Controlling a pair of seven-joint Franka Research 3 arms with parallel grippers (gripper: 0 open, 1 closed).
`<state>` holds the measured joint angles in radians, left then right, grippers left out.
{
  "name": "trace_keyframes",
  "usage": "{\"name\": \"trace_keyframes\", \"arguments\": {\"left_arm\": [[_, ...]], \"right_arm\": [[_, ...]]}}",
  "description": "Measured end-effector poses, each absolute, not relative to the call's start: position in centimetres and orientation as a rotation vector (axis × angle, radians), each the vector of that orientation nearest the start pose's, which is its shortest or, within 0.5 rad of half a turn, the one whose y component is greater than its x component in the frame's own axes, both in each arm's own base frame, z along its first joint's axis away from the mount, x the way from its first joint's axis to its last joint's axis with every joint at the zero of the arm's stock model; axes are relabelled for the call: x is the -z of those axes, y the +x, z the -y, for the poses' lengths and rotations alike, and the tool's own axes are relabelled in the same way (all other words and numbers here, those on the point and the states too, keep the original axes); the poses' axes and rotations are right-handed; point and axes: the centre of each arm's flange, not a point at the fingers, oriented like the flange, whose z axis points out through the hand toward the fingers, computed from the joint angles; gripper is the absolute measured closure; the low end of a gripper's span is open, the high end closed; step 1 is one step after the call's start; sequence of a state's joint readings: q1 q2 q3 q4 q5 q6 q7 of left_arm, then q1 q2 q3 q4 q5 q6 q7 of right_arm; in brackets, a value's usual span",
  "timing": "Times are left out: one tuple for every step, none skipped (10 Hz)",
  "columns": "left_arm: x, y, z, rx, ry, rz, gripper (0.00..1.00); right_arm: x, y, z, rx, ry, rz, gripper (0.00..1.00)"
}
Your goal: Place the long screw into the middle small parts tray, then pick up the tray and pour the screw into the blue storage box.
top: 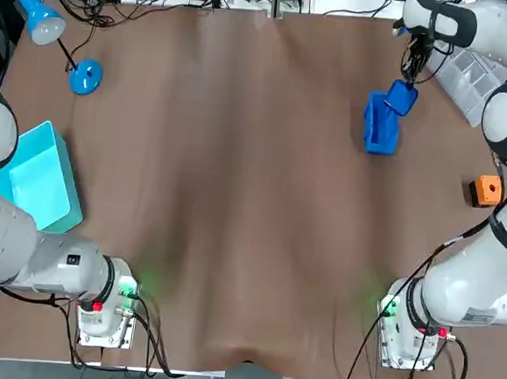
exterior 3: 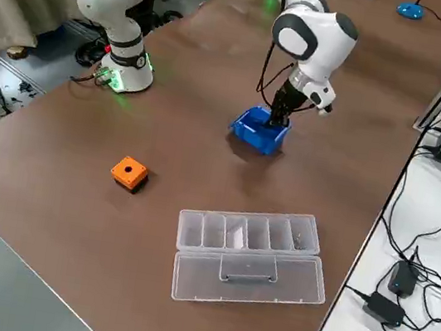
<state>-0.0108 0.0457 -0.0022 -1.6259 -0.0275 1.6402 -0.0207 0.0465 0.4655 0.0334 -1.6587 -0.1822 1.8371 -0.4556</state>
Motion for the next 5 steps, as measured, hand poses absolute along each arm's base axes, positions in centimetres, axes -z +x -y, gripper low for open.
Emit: {"name": "trace_keyframes", "arguments": {"left_arm": [[-57.9,57.2,1.0,-0.051,-3.168,0.016,0.00],[-57.9,57.2,1.0,-0.051,-3.168,0.016,0.00],[-57.9,57.2,1.0,-0.051,-3.168,0.015,0.00],[-57.9,57.2,1.0,-0.051,-3.168,0.015,0.00],[-57.9,57.2,1.0,-0.051,-3.168,0.015,0.00]], "right_arm": [[-32.2,64.0,-3.9,-0.501,-3.081,0.951,0.97],[-32.4,64.0,-4.1,-0.506,-3.116,0.943,0.97],[-32.5,64.0,-4.4,-0.510,-3.161,0.912,0.97],[-32.5,63.9,-5.3,-0.511,-3.193,0.882,0.97],[-32.5,63.8,-6.2,-0.511,-3.207,0.869,0.97]]}}
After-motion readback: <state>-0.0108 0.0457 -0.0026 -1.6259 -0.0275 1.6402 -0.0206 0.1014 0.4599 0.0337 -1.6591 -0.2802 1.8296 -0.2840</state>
